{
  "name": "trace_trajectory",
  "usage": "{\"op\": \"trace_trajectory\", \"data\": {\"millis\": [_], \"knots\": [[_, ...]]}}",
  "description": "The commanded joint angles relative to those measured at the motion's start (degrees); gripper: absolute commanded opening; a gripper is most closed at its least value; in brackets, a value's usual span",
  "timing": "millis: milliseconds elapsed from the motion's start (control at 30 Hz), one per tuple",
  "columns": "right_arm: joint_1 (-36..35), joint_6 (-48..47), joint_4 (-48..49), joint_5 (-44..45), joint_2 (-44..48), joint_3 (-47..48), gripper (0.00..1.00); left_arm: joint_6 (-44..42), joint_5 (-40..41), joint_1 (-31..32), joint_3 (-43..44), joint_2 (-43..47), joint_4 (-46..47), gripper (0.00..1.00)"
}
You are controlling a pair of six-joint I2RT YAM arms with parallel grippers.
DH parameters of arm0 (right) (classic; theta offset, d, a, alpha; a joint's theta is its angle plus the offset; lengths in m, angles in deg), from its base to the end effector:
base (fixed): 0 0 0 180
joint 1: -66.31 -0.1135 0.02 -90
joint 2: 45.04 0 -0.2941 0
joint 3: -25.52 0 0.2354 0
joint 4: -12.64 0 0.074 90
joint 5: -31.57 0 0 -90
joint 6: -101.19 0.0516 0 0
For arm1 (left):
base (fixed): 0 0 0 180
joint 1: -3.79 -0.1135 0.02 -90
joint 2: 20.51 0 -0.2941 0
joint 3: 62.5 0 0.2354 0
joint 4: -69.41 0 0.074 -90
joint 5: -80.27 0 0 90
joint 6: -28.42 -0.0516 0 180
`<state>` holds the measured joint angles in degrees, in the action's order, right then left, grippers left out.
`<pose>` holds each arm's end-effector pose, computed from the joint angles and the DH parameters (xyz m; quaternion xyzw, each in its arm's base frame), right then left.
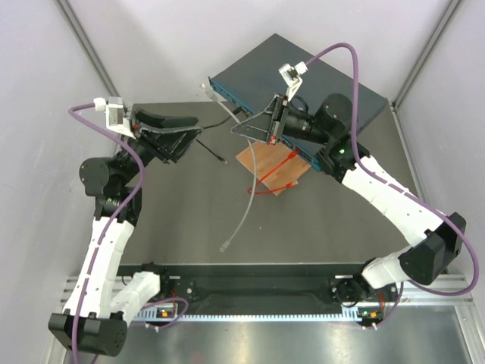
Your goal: Insert the plug into the switch port
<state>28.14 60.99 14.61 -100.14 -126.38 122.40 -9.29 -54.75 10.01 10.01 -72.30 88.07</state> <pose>0.2224 0.2185 0.5012 -0.2297 0.5788 0.6748 0.3961 0.1389 -0.0518 0.4980 0.1640 0.4989 -0.5509 0.6486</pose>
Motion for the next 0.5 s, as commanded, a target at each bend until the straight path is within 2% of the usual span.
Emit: {"op": "trace_trajectory", "data": {"millis": [0, 167, 333, 433, 467], "knots": [[-1.11, -0.83, 1.13, 1.27, -0.22, 1.21, 0.00, -2.45, 2.21, 2.82, 0.27, -1.20, 3.93, 0.55], [-2.96, -9.54, -7.57, 5.49, -0.31, 3.41, 0.00, -7.38, 7.30, 9.41, 0.89, -2.96, 1.73, 0.54], [-4.89, -18.23, -12.33, 9.01, 1.01, 3.76, 0.00, -8.26, 8.98, 11.53, 1.15, -5.25, 1.81, 0.50], [-6.47, -23.86, -15.23, 11.91, 2.41, 3.42, 0.00, -8.35, 9.68, 12.76, 1.33, -6.30, 1.37, 0.45], [-6.91, -26.57, -15.41, 13.75, 2.94, 3.06, 0.00, -8.61, 10.03, 12.85, 1.33, -6.57, 1.11, 0.39]]}}
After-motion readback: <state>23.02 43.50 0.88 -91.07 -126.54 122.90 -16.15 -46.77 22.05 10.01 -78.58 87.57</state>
